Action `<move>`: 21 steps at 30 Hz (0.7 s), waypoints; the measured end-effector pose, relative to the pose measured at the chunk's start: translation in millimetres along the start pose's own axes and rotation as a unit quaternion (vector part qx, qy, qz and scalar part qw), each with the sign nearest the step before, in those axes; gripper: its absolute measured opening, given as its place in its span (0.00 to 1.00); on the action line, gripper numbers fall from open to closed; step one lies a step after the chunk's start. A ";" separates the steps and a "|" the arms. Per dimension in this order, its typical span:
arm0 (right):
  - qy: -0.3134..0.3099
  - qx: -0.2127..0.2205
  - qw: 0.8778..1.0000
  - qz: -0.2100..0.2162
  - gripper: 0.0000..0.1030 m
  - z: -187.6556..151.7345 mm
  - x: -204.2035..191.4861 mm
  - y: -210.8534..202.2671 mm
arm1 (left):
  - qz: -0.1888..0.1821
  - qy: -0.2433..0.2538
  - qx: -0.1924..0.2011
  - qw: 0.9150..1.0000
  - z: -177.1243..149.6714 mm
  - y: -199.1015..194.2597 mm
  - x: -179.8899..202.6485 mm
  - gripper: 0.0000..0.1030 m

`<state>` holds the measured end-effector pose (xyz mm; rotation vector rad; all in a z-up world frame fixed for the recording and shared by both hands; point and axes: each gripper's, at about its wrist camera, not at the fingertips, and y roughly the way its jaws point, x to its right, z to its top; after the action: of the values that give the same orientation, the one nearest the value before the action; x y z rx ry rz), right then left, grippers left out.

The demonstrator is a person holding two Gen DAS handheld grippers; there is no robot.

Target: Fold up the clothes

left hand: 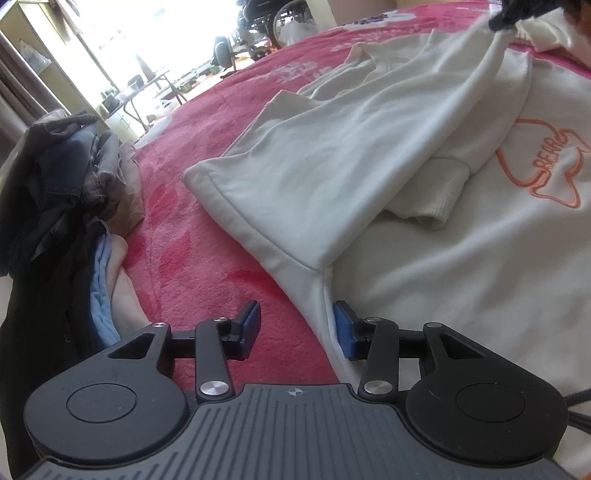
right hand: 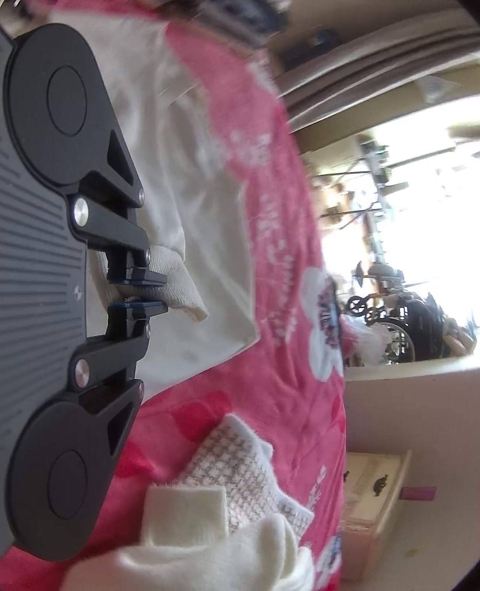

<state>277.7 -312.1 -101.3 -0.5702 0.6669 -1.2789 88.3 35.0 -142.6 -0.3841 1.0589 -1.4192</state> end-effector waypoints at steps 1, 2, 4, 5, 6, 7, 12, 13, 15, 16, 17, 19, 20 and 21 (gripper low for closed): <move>0.002 -0.001 1.000 -0.003 0.08 -2.6 0.2 3.3 | -0.001 -0.001 -0.001 1.000 0.0 -0.1 -0.2 0.41; 0.008 0.004 1.000 -0.003 0.08 -3.9 1.3 4.0 | -0.003 -0.001 -0.002 1.000 0.0 -0.2 -0.3 0.41; 0.012 0.016 1.000 -0.001 0.08 -6.2 1.9 3.0 | -0.006 0.001 -0.003 1.000 -1.0 -1.3 0.1 0.41; 0.004 0.015 1.000 -0.009 0.08 -8.6 1.2 6.0 | -0.008 0.001 -0.002 1.000 -1.7 -2.1 0.3 0.41; -0.009 0.012 1.000 -0.020 0.09 -11.5 0.2 10.2 | -0.012 0.000 -0.001 1.000 -2.4 -2.9 -0.3 0.41; -0.020 0.004 0.999 -0.031 0.10 -15.1 -0.2 16.5 | -0.018 0.000 0.000 1.000 -3.2 -3.9 -1.3 0.41; 0.009 0.016 0.998 -0.058 0.13 -21.3 16.9 16.7 | -0.080 -0.039 0.022 0.996 -7.5 -21.9 -27.4 0.43; 0.023 0.033 0.998 -0.053 0.13 -19.9 20.8 8.8 | -0.090 -0.048 0.036 0.994 -8.1 -29.0 -35.2 0.43; 0.030 0.056 0.997 -0.035 0.17 -16.4 20.9 -5.2 | -0.089 -0.053 0.063 0.993 -5.5 -39.1 -44.8 0.43; 0.026 0.062 0.997 -0.023 0.17 -14.7 18.2 -10.0 | -0.083 -0.057 0.077 0.992 -1.7 -41.9 -48.8 0.43; 0.011 0.060 0.998 -0.007 0.17 -14.1 10.1 -10.0 | -0.080 -0.059 0.086 0.991 5.1 -39.0 -50.0 0.44; -0.027 0.050 0.998 0.028 0.16 -13.7 -9.9 -6.3 | -0.076 -0.061 0.100 0.990 20.9 -28.2 -50.0 0.44; -0.046 0.045 0.997 0.046 0.16 -13.5 -20.0 -4.4 | -0.075 -0.062 0.107 0.989 28.8 -22.8 -50.0 0.44; -0.059 0.041 0.996 0.053 0.16 -14.0 -28.7 2.0 | -0.074 -0.057 0.114 0.989 36.6 -14.1 -46.4 0.44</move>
<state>264.5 -283.8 -108.5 -0.5325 0.5380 -1.1592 116.5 61.6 -95.9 -0.3780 0.7792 -1.6116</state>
